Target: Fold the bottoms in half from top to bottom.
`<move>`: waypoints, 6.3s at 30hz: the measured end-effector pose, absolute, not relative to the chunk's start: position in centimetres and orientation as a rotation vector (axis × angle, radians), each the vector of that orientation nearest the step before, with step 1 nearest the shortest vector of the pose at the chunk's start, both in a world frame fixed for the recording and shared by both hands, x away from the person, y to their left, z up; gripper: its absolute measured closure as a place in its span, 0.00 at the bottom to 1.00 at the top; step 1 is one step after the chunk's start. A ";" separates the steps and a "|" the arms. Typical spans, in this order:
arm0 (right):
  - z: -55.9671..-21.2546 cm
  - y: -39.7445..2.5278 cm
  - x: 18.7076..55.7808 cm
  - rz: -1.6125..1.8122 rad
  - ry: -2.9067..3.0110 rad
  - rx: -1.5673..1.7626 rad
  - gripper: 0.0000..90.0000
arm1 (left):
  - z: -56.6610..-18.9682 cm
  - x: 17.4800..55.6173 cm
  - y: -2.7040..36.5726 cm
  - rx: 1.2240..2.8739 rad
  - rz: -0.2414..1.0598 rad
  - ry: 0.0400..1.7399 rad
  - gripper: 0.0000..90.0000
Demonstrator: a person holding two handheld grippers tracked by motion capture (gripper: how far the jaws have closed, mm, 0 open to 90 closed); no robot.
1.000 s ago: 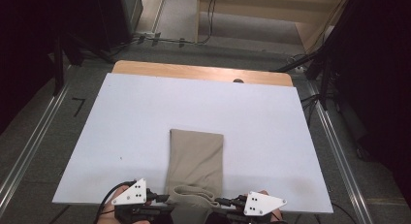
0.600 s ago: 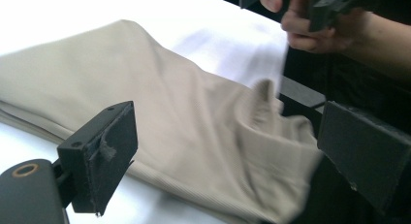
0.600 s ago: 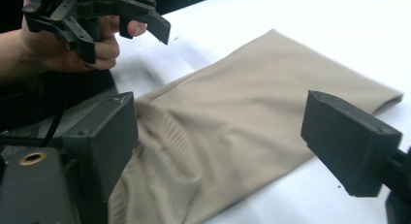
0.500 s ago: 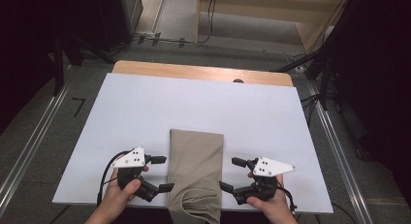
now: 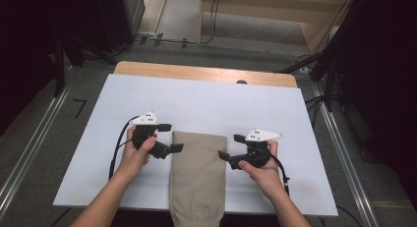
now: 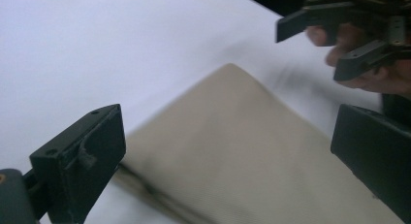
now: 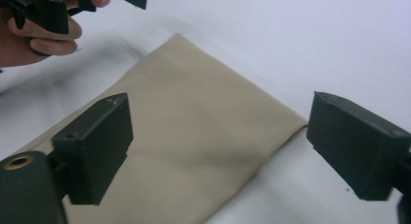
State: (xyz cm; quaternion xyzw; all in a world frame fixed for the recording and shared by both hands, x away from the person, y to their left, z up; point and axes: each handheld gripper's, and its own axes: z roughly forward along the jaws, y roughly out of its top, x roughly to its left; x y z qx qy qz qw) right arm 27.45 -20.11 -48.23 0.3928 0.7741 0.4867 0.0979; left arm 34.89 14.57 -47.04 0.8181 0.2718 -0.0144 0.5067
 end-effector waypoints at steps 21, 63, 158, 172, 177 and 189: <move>-52.0 -19.9 33.1 1.223 2.362 1.379 0.48 | -50.5 38.1 14.4 2.114 -0.078 0.881 0.48; -46.5 -20.3 39.5 1.217 2.344 1.194 0.95 | -44.9 45.0 12.3 2.051 0.049 0.834 0.95; -52.0 -18.4 25.3 1.148 2.335 1.211 0.75 | -50.5 28.6 10.7 2.137 0.228 0.760 0.82; -52.1 -18.0 25.0 1.118 2.326 1.200 0.97 | -50.8 28.4 10.2 2.168 0.229 0.739 0.98; -52.1 -18.0 25.0 1.119 2.325 1.194 0.98 | -50.7 28.5 10.4 2.150 0.217 0.745 0.98; -51.5 -18.1 24.3 1.209 2.307 1.140 0.98 | -50.0 28.0 11.2 2.114 0.193 0.729 0.98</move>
